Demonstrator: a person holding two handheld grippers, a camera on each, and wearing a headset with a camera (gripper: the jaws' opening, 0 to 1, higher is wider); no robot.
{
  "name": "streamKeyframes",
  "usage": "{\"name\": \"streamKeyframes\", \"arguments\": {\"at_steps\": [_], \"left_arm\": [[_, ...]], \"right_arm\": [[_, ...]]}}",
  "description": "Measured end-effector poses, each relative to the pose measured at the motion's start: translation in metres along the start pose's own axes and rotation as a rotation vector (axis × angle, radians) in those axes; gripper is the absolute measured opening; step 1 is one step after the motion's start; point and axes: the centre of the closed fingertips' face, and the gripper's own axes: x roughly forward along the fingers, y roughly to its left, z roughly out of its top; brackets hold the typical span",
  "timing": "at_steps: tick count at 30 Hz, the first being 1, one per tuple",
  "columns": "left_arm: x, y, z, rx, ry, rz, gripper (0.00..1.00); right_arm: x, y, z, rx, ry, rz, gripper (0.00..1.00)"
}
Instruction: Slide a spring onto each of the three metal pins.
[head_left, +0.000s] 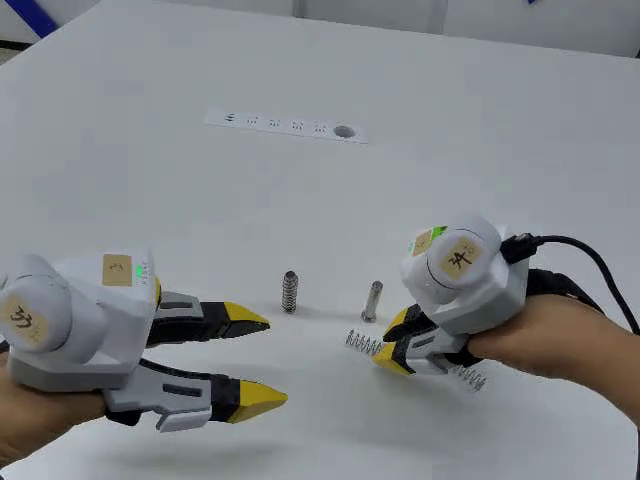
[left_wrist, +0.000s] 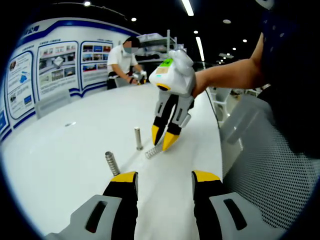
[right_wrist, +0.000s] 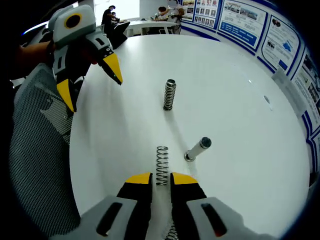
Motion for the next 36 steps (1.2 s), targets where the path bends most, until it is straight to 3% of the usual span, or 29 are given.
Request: {"name": "streamKeyframes", "arguments": {"at_steps": [21, 26, 36], "left_arm": [[0.001, -0.002, 0.003, 0.007, -0.005, 0.003, 0.41], [0.004, 0.0, 0.003, 0.018, 0.003, -0.007, 0.4], [0.012, -0.001, 0.011, 0.055, 0.005, -0.045, 0.37]], "right_arm": [[-0.001, 0.003, -0.002, -0.012, 0.027, 0.023, 0.11], [-0.009, 0.012, 0.006, -0.034, 0.015, 0.03, 0.11], [-0.029, 0.041, 0.039, -0.13, -0.041, 0.084, 0.11]]}}
